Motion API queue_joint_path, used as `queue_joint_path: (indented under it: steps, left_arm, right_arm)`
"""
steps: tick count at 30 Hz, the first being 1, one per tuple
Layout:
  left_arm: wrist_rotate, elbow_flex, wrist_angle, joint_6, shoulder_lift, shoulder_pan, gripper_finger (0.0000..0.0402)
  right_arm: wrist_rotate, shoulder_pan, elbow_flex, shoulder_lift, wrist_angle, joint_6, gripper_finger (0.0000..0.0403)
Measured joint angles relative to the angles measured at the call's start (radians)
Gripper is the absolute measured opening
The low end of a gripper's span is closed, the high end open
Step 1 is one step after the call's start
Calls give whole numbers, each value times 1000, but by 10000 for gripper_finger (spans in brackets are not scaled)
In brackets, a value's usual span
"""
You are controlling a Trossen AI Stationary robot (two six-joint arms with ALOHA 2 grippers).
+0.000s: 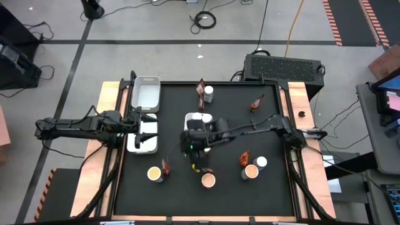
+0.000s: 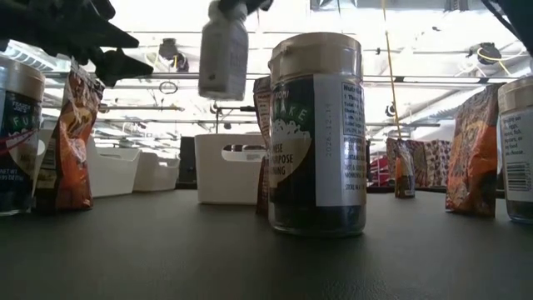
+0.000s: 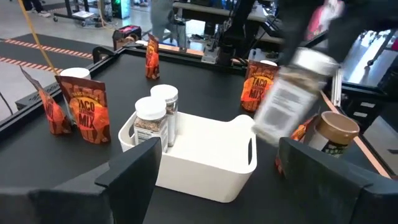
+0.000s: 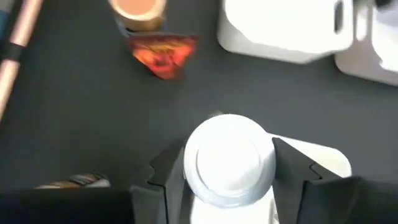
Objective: Sort spices by type
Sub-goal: Put the white seasoning bottle into the right white bin
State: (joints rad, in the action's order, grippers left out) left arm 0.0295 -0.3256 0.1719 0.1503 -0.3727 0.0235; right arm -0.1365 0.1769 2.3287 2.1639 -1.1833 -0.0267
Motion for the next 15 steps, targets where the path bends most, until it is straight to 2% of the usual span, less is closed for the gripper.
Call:
queue_joint_path:
  steps: [9, 15]
  left_arm:
    - [-1, 0, 3, -3, 0, 0, 327]
    - [-5, 0, 23, -9, 0, 0, 327]
  right_arm:
    - [26, -104, -2, 13, -49, -49, 143]
    - [33, -151, -58, 13, -65, -3, 145]
